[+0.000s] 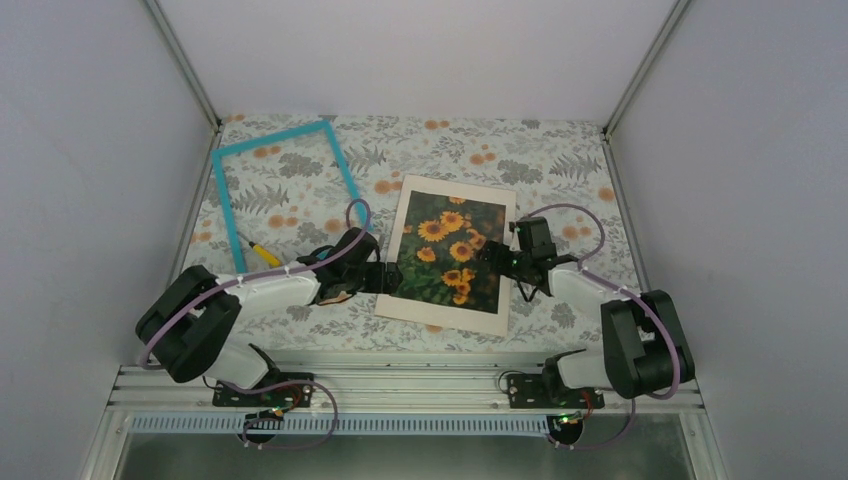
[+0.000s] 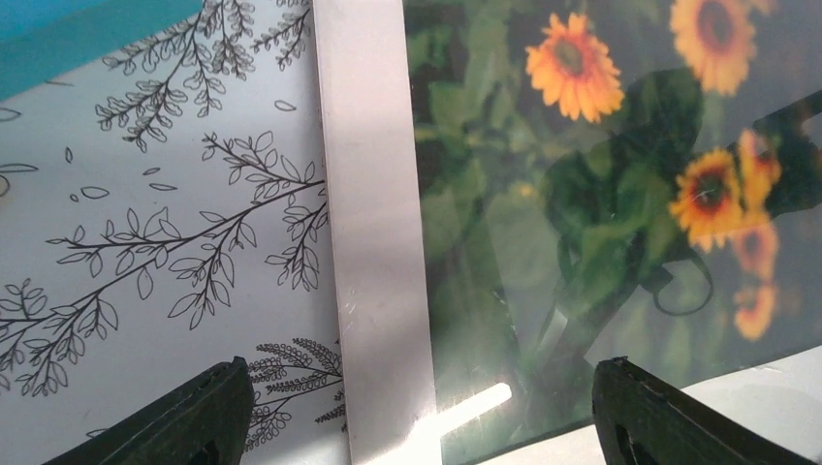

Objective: Take the photo out of the frame

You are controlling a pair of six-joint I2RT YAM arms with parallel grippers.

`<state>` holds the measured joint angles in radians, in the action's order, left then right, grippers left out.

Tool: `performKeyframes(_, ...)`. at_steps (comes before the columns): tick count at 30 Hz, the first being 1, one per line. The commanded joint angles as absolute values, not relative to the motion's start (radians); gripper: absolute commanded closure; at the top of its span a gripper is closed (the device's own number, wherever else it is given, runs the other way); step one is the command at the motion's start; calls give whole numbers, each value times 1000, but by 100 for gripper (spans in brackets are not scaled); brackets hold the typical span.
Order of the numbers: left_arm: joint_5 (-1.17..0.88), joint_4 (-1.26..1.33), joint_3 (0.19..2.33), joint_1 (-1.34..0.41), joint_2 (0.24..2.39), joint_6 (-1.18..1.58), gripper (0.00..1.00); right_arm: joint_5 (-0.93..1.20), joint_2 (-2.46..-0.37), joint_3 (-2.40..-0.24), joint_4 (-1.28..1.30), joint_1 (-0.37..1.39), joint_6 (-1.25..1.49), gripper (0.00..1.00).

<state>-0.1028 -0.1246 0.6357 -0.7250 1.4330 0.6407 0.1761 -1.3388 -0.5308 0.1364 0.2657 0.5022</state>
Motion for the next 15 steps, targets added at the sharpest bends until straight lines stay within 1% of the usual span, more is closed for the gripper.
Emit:
performKeyframes(1,-106,-85,654,-732,1462,664,13,223,-1373,-583,98,258,494,5)
performKeyframes(15,-88,-106,695,-777,1479,668,13,260,-1378,-610,100,258,462,5)
